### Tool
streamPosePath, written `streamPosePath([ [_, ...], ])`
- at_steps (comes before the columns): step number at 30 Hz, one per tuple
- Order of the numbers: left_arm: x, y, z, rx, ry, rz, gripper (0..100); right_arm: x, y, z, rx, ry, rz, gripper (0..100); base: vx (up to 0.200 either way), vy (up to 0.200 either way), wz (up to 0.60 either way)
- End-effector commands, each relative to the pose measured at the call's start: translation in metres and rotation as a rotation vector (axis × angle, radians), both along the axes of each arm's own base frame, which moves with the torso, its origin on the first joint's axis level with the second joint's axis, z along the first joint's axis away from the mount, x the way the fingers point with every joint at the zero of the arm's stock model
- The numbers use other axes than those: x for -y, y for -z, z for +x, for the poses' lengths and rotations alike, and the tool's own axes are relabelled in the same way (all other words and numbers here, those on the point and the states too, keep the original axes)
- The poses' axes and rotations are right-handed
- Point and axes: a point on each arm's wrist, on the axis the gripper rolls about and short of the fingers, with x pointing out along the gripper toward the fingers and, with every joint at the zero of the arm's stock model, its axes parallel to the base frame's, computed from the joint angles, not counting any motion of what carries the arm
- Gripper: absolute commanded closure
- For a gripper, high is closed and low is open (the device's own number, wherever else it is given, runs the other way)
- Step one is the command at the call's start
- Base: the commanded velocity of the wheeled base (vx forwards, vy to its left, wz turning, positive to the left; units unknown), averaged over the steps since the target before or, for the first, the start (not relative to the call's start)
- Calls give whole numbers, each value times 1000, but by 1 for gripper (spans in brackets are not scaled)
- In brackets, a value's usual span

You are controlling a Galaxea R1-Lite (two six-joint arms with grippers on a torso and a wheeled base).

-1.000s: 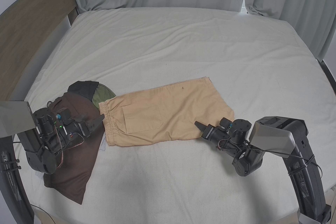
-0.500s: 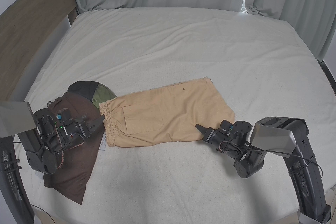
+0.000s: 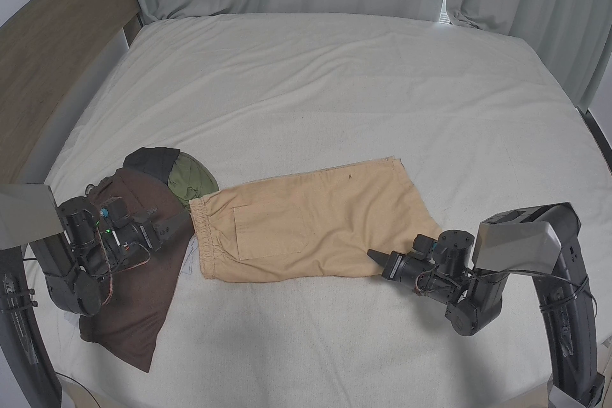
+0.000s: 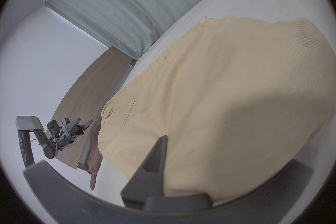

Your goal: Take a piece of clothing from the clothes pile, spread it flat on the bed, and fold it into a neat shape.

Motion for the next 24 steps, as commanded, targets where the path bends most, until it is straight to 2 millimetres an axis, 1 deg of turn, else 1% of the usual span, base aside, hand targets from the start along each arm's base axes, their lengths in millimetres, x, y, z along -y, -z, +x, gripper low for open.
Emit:
streamPosePath([
  [1, -1, -2, 0, 6, 11, -2, 0, 11, -22, -18, 4, -2, -24, 100, 0, 0, 0],
  [4, -1, -2, 0, 6, 12, -3, 0, 16, -24, -29, -9, -10, -60, 100, 0, 0, 0],
  [11, -1, -1, -1, 4, 33, -6, 0, 27, -37, -58, -52, -18, -102, 100, 0, 0, 0],
  [12, -1, -1, -1, 4, 33, -6, 0, 27, -37, -58, -52, -18, -102, 100, 0, 0, 0],
  [13, 0, 0, 0, 3, 41, -5, 0, 32, -39, -67, -62, -20, -129, 100, 0, 0, 0],
  [14, 0, 0, 0, 3, 41, -5, 0, 32, -39, -67, -62, -20, -129, 100, 0, 0, 0],
  [15, 2, 0, -1, 0, 47, -6, 0, 40, -41, -78, -76, -21, -160, 100, 0, 0, 0],
  [17, 2, 0, -1, 2, 50, -7, 0, 44, -43, -89, -91, -30, -185, 100, 0, 0, 0],
  [19, 3, -1, 0, 8, 67, -7, 0, 48, -42, -98, -115, -33, -201, 100, 0, 0, 0],
  [20, 3, -1, 0, 8, 70, -8, 0, 48, -42, -98, -118, -32, -202, 100, 0, 0, 0],
  [21, 4, -1, 0, 8, 90, -10, 0, 51, -41, -105, -144, -31, -211, 100, 0, 0, 0],
  [22, 4, -1, 0, 8, 91, -10, 0, 52, -40, -106, -147, -31, -212, 100, 0, 0, 0],
  [23, 6, -2, -1, 10, 108, -13, 0, 54, -38, -115, -181, -40, -227, 100, 0, 0, 0],
  [24, 7, -2, -1, 11, 116, -12, 0, 55, -37, -118, -190, -45, -235, 100, 0, 0, 0],
])
